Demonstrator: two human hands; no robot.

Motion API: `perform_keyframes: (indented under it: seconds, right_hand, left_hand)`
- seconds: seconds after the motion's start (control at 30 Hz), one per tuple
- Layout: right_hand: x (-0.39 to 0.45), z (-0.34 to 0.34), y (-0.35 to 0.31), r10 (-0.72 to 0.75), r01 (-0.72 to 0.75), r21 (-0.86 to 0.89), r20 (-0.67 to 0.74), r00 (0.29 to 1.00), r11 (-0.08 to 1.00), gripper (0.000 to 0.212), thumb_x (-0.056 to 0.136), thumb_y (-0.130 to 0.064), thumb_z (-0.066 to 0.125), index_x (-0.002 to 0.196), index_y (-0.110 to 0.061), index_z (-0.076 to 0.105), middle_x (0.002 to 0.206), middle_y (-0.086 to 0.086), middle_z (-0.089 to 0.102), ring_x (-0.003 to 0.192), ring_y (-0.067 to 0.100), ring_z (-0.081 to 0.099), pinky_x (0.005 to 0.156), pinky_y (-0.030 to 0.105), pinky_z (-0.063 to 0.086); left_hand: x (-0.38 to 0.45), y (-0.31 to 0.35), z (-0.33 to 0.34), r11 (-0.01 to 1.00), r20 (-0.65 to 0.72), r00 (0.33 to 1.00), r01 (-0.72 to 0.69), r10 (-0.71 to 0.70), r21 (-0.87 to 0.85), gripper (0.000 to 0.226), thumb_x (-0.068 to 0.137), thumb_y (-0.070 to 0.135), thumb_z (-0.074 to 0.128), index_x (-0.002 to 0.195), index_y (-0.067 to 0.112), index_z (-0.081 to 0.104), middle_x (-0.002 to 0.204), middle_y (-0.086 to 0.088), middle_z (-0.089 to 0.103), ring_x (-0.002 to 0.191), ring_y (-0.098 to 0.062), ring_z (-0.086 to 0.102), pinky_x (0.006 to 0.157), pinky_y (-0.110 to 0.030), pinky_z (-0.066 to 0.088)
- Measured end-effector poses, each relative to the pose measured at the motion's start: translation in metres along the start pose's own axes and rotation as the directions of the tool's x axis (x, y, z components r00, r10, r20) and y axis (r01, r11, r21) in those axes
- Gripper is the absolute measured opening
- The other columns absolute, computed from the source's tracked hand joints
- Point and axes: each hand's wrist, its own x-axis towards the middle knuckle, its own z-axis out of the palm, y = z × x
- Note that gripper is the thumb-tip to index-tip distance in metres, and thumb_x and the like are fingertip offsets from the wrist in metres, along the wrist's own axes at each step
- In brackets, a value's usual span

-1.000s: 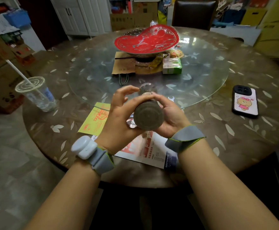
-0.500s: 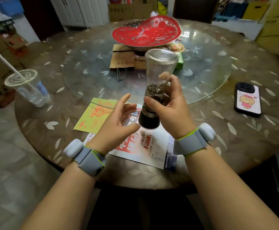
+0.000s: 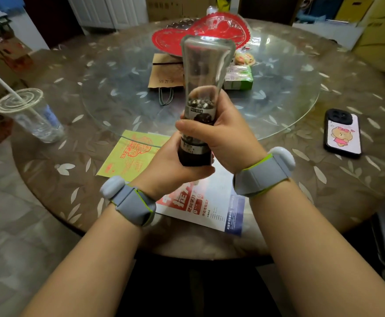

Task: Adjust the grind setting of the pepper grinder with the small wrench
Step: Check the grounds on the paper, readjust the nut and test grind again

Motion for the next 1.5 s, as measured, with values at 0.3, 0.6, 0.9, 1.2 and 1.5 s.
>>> perform_keyframes:
  seconds: [0.3, 0.6, 0.9, 1.2, 1.5]
  right_hand:
    - [0.009, -0.003, -0.015, 0.024, -0.068, 0.126, 0.319, 0.947, 0.99, 0.048, 0.07, 0.01, 0.068, 0.11, -0.004, 0.045, 0.087, 0.015, 0.061, 0.08, 0.025, 0.061, 0.081, 0.038, 0.051]
    - [-0.004, 0.03, 0.028, -0.2, 0.113, -0.205, -0.474, 0.857, 0.972, 0.042, 0.069, -0.017, 0.075, 0.099, -0.016, 0.045, 0.091, 0.015, 0.064, 0.08, 0.024, 0.064, 0.082, 0.039, 0.054]
    - [0.001, -0.018, -0.01, 0.07, -0.212, 0.232, 0.501, 0.862, 0.949, 0.044, 0.066, 0.004, 0.067, 0.105, -0.003, 0.048, 0.087, 0.018, 0.06, 0.079, 0.032, 0.061, 0.082, 0.043, 0.05]
    - [-0.001, 0.002, 0.001, 0.036, -0.044, -0.103, -0.081, 0.996, 0.994, 0.042, 0.066, -0.01, 0.076, 0.099, -0.016, 0.05, 0.09, 0.011, 0.066, 0.085, 0.023, 0.065, 0.087, 0.039, 0.053]
    - [-0.008, 0.011, 0.004, -0.063, 0.001, -0.254, -0.236, 0.97, 0.967, 0.044, 0.07, -0.02, 0.078, 0.101, -0.019, 0.048, 0.095, 0.008, 0.064, 0.09, 0.021, 0.064, 0.088, 0.036, 0.052]
  left_hand:
    - [0.005, -0.004, -0.01, 0.999, 0.139, 0.99, -0.021, 0.027, -0.044, 0.04, 0.071, -0.001, 0.078, 0.107, -0.002, 0.06, 0.096, -0.008, 0.072, 0.091, -0.021, 0.069, 0.079, -0.033, 0.058]
    - [0.01, -0.008, 0.018, 0.962, -0.383, 0.911, -0.049, 0.153, 0.269, 0.066, 0.068, 0.048, 0.067, 0.126, 0.021, 0.05, 0.101, 0.007, 0.07, 0.096, -0.007, 0.067, 0.081, -0.033, 0.055]
    - [-0.003, -0.013, -0.004, 0.979, 0.372, 0.927, 0.043, 0.035, -0.198, 0.035, 0.07, 0.006, 0.073, 0.102, 0.0, 0.06, 0.093, -0.007, 0.07, 0.092, -0.021, 0.067, 0.084, -0.03, 0.053]
    - [0.011, -0.015, 0.012, 0.996, -0.123, 0.989, -0.074, 0.08, 0.056, 0.057, 0.07, 0.009, 0.081, 0.12, 0.016, 0.055, 0.108, 0.0, 0.07, 0.102, -0.011, 0.068, 0.088, -0.034, 0.057]
    - [0.009, -0.009, 0.006, 0.994, -0.076, 0.993, -0.087, 0.091, 0.06, 0.062, 0.074, 0.007, 0.08, 0.128, 0.012, 0.049, 0.115, 0.0, 0.068, 0.108, -0.008, 0.064, 0.09, -0.032, 0.054]
